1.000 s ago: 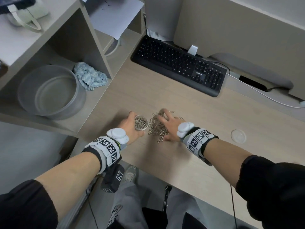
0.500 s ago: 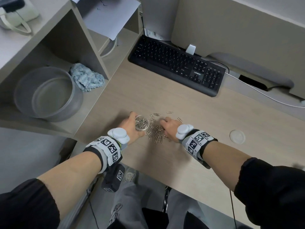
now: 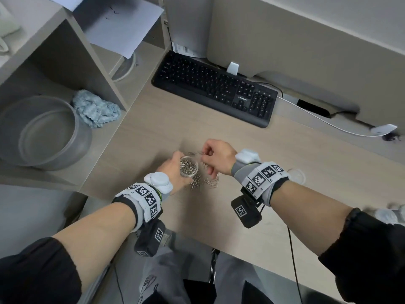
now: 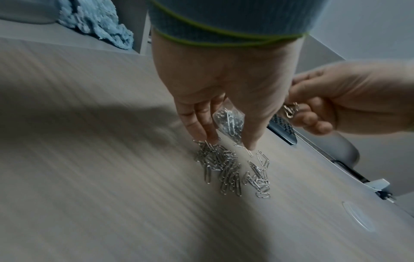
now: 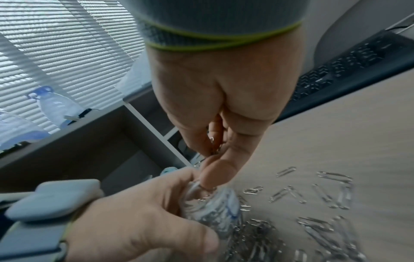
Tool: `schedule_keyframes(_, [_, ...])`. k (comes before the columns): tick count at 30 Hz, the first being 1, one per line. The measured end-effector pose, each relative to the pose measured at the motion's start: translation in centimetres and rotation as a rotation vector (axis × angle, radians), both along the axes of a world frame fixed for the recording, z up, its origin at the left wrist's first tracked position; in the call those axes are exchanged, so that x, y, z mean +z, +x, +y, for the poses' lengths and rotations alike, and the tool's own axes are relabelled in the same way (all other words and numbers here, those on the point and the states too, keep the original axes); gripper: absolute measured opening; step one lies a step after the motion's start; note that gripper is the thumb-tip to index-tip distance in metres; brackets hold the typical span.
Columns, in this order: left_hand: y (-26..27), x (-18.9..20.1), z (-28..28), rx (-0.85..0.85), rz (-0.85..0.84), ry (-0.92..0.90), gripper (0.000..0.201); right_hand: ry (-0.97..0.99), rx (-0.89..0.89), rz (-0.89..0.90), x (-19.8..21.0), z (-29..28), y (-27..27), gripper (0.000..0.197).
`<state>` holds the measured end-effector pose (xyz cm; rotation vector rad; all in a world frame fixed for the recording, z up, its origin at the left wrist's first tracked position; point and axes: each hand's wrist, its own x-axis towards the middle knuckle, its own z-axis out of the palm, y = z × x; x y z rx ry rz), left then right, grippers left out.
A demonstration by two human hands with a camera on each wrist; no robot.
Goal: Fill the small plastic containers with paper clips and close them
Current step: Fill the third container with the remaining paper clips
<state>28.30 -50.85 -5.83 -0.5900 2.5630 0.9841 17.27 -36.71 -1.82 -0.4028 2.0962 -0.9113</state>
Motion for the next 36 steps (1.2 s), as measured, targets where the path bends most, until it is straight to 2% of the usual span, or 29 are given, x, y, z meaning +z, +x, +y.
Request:
schedule_keyframes(3, [-0.4, 0.4, 0.9, -0.007, 0.008, 0.000, 0.068, -0.011, 0.045, 0.046, 0.6, -1.0, 0.5, 0.016])
schedule_keyframes(6, [-0.6, 0.8, 1.1, 0.006, 0.013, 0.034, 0.065, 0.033, 0.135, 0.211, 1.0, -1.4, 0.8, 0.009])
schedule_keyframes(8, [-0.8, 1.1, 1.2, 0.015, 0.018, 0.062, 0.062, 0.087, 0.195, 0.309, 1.0, -1.5, 0.9, 0.015])
schedule_keyframes(10, [-1.0, 1.4, 1.3, 0.018, 0.014, 0.053, 0.058, 0.095, 0.229, 0.321, 0.8, -1.7, 1.2, 0.020])
schedule_keyframes(16, [-1.2, 1.4, 1.2, 0.010, 0.011, 0.043, 0.053, 0.083, 0.243, 0.307, 0.8, -1.7, 1.1, 0.016])
schedule_keyframes(23, [-1.1, 1.0, 0.6, 0.021, 0.021, 0.046, 0.058, -0.035, 0.156, 0.181, 0.8, -2.1, 1.1, 0.021])
schedule_keyframes(26, [-1.3, 1.0, 0.3, 0.027, 0.014, 0.036, 0.060, -0.048, 0.141, 0.232, 1.1, -2.2, 0.8, 0.018])
schedule_keyframes(30, [-1.4, 1.0, 0.2, 0.033, 0.011, 0.024, 0.064, -0.017, 0.205, 0.318, 1.0, -2.3, 0.4, 0.018])
schedule_keyframes(34, [-0.8, 0.7, -0.6, 0.045, 0.000, 0.005, 0.067, 0.016, 0.022, 0.302, -0.7, -1.1, -1.6, 0.016])
schedule_keyframes(36, [0.0, 0.5, -1.4, 0.055, -0.025, -0.024, 0.065, 0.150, -0.024, 0.293, -2.1, 0.2, -2.8, 0.016])
